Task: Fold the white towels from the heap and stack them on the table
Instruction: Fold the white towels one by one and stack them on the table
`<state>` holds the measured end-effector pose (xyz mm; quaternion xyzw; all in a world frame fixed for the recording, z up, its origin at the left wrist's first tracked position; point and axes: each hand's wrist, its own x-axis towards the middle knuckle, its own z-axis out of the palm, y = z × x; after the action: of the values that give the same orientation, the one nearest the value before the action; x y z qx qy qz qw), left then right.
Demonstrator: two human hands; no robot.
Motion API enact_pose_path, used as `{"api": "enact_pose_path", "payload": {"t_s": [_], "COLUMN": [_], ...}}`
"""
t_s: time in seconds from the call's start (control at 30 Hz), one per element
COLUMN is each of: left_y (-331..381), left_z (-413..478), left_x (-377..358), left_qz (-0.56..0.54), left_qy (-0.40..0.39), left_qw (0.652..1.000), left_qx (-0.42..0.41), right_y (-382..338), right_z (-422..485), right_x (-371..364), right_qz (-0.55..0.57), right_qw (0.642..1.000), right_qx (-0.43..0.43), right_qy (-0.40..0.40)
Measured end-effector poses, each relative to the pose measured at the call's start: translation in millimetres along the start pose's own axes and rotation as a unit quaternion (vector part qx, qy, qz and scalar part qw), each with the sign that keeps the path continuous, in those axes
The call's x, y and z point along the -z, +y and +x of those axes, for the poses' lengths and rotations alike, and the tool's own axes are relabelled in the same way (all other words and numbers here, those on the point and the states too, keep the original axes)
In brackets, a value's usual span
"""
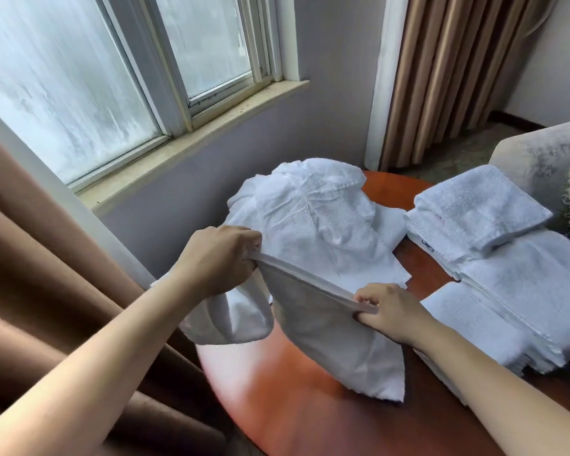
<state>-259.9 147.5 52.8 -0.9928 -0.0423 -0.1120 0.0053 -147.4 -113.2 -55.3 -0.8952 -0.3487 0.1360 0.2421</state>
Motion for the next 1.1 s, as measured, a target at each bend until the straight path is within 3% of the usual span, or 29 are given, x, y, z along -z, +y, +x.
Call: {"api": "enact_pose_path", "payload": {"t_s": [0.17, 0.37, 0.43, 0.57, 0.67, 0.93, 1.1], "left_y": [-9, -22, -31, -48, -34, 71, 83], "left_z": [1, 0, -3, -10, -15, 8, 16], "left_x": [12, 11, 2, -17, -24, -23, -31], "left_qz": [-0.038, -0.018, -0.009, 0.077, 0.081, -0.061, -0.114], "left_qy": [0.070, 0.045, 0.007, -0.170, -0.236, -0.188, -0.169], "left_qw": [0.997, 0.998, 0.996, 0.974, 0.964, 0.977, 0.977], "left_qx": [-0.020, 0.038, 0.084, 0.127, 0.092, -0.074, -0.060], "right_y": [7, 21, 22, 20, 7, -49, -52], "right_z": [-1, -3, -3, 0, 1, 3, -2], "right_x": [-18, -18, -10, 8, 17, 30, 39], "right_qz": [-0.098, 0.047, 0.072, 0.053, -0.024, -0.004, 0.014], "right_qw": [0.992, 0.998, 0.994, 0.990, 0.996, 0.979, 0.982], "right_qx": [0.022, -0.021, -0.015, -0.003, 0.045, 0.197, 0.182], "right_qy": [-0.075, 0.028, 0.084, 0.131, 0.075, 0.053, 0.044]}}
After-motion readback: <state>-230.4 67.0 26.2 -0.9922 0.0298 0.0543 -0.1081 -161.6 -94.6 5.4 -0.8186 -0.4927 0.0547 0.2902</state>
